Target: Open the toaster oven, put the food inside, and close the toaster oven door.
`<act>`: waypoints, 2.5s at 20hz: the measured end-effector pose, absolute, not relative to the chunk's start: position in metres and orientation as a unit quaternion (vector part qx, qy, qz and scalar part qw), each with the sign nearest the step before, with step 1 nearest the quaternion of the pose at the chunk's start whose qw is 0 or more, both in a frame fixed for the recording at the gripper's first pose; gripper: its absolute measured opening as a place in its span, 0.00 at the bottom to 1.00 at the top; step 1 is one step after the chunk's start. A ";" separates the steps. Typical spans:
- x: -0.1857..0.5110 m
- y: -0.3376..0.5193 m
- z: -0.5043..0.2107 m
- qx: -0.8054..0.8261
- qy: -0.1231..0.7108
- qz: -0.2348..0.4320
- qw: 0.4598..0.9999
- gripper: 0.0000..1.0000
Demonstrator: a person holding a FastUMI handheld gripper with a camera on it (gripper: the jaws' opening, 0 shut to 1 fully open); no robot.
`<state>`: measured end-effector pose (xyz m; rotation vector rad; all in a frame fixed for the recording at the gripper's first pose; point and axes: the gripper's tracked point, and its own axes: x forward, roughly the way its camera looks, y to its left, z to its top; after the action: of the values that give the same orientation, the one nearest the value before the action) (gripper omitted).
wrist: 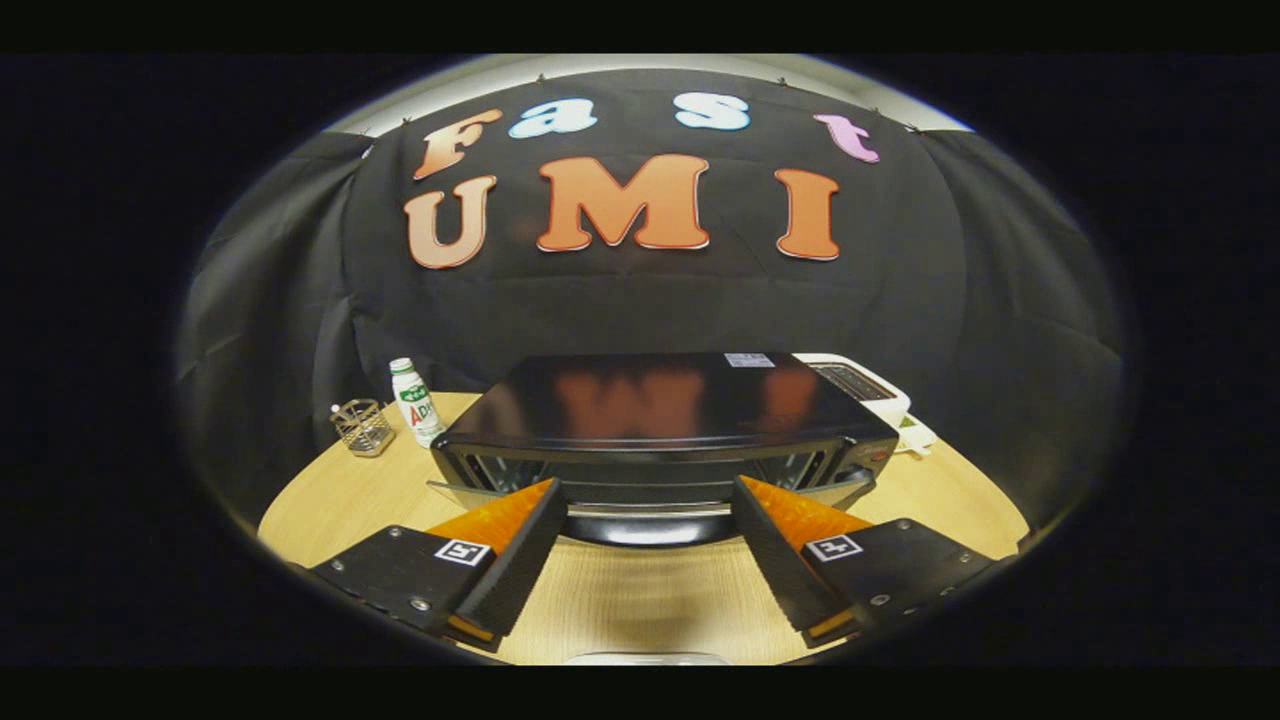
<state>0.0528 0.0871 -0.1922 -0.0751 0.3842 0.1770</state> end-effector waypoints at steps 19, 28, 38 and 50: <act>-0.059 0.059 -0.323 0.013 0.268 0.070 0.961 0.99; -0.089 0.044 -0.321 0.019 0.269 0.053 0.962 0.99; -0.162 0.031 -0.313 -0.004 0.244 0.050 0.969 0.98; -0.183 0.037 -0.349 -0.017 0.284 0.057 0.957 0.99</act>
<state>-0.1828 0.0368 -0.3485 -0.0341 0.5758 0.1149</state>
